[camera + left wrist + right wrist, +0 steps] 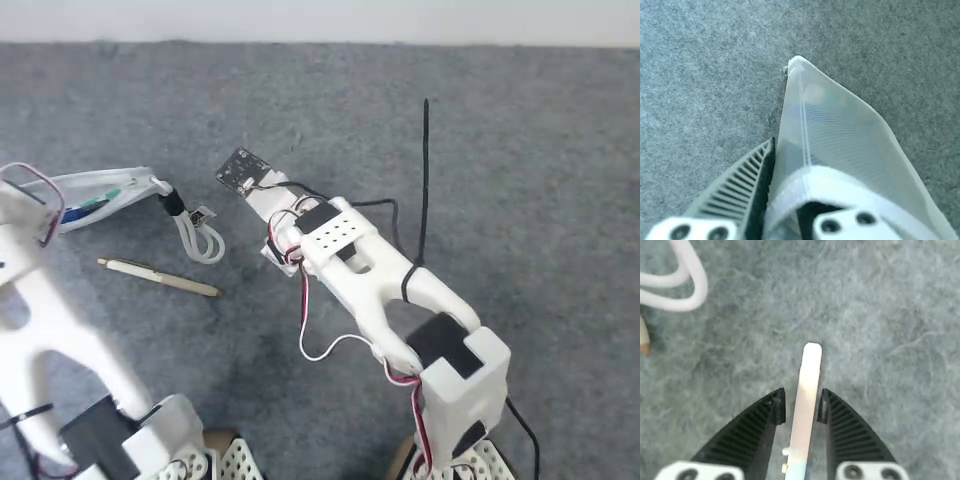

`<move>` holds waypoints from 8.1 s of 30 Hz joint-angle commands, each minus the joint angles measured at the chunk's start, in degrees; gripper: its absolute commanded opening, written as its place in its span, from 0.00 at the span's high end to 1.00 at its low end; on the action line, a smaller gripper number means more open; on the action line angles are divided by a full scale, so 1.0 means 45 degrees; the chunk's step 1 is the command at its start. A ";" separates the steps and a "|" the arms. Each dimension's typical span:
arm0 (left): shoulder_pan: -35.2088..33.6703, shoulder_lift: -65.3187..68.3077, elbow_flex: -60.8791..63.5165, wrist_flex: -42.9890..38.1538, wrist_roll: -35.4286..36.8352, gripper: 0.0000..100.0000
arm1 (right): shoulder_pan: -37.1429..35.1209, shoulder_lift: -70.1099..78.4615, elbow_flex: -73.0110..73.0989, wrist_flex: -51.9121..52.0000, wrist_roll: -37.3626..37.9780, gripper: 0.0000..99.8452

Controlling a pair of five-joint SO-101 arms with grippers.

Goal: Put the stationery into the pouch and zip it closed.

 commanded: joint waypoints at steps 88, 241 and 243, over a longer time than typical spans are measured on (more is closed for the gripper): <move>0.4259 -0.2422 -0.0479 0.0430 -0.0821 0.99 | 0.3155 -0.2354 -0.5626 0.7902 -0.1524 0.99; 0.4532 -0.1641 0.0557 -0.0039 -0.1094 0.99 | -0.2315 -1.2415 0.7541 -1.1497 -0.1543 0.99; 0.4532 -0.1641 0.0557 -0.0039 -0.1094 0.99 | -0.2315 -1.2415 0.7756 -1.1497 -0.1270 0.99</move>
